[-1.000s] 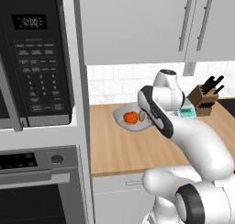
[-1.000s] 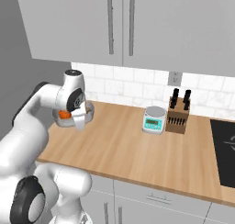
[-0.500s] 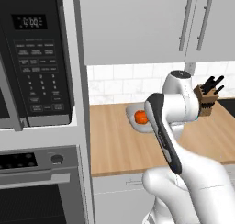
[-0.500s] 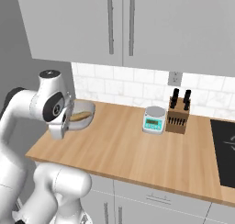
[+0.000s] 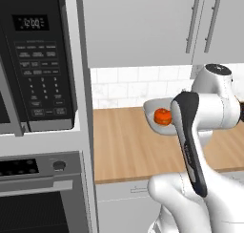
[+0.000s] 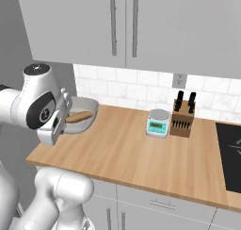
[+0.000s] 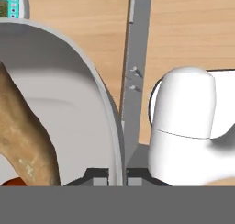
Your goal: Take the meat container that has the chicken drumstick and place it on the second highest rack of the freezer. Then take the vegetable container that has the squash and sweet potato and place it on the highest rack of the freezer.
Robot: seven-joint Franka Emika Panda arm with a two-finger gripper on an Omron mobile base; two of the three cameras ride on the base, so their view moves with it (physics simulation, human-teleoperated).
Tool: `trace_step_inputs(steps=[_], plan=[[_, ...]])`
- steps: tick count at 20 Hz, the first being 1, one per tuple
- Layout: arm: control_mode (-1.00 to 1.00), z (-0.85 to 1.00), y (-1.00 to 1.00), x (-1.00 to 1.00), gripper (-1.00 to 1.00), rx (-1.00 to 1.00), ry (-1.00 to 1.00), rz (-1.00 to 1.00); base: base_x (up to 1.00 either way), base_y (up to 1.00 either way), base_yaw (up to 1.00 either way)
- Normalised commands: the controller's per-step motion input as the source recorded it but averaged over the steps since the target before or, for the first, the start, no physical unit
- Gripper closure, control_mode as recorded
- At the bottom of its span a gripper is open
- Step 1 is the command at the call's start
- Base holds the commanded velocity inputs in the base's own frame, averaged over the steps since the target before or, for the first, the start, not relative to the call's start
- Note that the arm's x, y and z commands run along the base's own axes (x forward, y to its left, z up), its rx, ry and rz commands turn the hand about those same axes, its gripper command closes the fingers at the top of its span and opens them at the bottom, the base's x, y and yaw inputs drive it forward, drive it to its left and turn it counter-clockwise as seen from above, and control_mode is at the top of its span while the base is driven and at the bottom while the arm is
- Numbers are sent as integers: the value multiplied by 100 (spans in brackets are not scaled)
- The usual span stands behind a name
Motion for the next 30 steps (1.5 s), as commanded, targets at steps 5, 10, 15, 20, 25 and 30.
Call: trace_step_inputs(steps=[5,10,15,20,25,30], plan=[[-100,28,-47,-18,100,6,0,0,0,0,0],[-100,2,-9,-39,100,0,-1,0,0,0,0],[-100,0,0,-31,100,0,-5,0,0,0,0],[-100,1,15,3,100,0,-5,-2,0,0,0],[-100,0,19,1,100,0,-7,0,0,0,0],[-100,0,0,0,100,0,-1,0,0,0,0]])
